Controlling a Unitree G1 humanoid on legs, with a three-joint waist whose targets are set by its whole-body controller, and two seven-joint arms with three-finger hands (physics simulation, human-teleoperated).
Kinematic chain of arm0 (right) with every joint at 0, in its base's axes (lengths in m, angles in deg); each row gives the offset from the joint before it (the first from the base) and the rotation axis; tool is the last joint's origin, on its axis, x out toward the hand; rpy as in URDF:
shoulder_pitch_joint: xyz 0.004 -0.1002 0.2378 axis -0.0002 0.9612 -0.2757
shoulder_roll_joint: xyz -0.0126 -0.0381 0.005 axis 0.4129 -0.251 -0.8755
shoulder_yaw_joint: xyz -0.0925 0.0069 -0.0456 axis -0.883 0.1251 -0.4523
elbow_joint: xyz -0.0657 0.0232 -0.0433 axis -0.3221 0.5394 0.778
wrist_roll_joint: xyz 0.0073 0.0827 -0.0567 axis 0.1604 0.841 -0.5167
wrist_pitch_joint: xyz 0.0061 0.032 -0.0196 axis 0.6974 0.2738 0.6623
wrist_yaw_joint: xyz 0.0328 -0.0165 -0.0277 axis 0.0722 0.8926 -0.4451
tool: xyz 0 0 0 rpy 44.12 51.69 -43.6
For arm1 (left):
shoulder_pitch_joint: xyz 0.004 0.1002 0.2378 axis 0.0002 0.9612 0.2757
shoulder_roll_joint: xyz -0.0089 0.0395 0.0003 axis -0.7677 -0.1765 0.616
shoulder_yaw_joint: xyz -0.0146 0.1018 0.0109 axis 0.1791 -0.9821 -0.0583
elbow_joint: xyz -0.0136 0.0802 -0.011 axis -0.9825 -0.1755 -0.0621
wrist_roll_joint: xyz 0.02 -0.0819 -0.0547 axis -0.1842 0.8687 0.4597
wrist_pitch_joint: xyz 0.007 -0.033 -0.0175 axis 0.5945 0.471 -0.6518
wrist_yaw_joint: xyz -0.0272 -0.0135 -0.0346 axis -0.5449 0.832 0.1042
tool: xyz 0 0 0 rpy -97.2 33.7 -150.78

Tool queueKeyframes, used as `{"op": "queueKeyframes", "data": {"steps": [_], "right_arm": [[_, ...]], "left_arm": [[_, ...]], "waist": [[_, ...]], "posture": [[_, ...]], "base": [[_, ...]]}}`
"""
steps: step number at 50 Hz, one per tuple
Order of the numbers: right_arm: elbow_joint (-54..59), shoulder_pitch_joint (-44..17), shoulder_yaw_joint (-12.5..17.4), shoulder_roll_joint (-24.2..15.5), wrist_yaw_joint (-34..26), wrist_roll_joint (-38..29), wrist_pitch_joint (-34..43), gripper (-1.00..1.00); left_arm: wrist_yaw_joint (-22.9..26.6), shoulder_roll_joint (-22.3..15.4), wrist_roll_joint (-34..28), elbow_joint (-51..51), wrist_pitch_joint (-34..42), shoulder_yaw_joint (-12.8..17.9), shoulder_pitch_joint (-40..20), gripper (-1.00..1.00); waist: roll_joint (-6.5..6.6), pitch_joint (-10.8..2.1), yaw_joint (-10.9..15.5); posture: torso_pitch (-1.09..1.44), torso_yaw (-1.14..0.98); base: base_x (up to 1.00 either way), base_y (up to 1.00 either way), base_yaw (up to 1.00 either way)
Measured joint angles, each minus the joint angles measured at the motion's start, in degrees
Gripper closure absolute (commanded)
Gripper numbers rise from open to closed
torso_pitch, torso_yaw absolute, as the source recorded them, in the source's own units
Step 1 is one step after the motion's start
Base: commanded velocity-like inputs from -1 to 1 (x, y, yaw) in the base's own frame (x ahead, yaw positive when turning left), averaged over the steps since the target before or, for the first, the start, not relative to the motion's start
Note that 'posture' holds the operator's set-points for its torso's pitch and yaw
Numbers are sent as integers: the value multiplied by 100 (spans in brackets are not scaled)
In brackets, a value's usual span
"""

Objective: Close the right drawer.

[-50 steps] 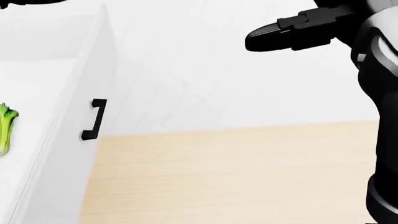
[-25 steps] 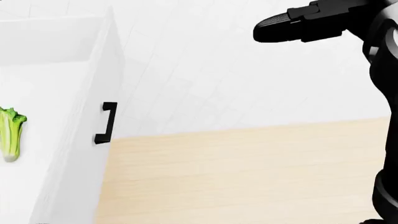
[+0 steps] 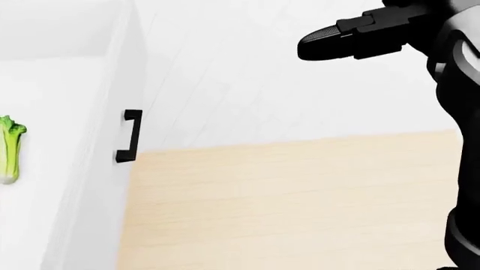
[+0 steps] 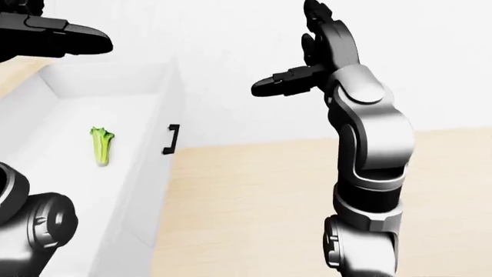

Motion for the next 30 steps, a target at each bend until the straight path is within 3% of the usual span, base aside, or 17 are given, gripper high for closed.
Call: {"op": "queueKeyframes", "data": {"steps": [10,16,22,26,28,30], "right_arm": [[-31,-48,17,-18,-10,-19,-64,-100],[-18,-49,-10,-7,-34,-14,-4,-100],[-80,-41,101,-55,3,-70,-40,-100],[-69,1,126,-53,29,-109,-12,-100],[-64,-19,89,-44,19,-97,5,-100],[-89,-47,57,-33,1,-75,-1,-100]], "left_arm": [[2,1,-26,30,-15,-12,-22,-100],[4,-3,-43,-10,30,-15,-62,-100],[47,23,-5,106,-28,-61,-100,-100],[76,30,29,96,-19,-87,-81,-100],[69,18,15,56,14,-58,-79,-100],[52,4,-14,33,32,-28,-83,-100]], "waist": [[-26,-57,34],[35,-236,70],[156,-227,-28],[113,-215,-3],[183,-198,29],[355,-190,43]], "posture": [[0,0],[0,0],[0,0],[0,0],[0,0],[0,0]], "base": [[-1,0,0],[-9,0,0],[-12,0,0],[-19,0,0],[-20,0,0],[-20,0,0]]}}
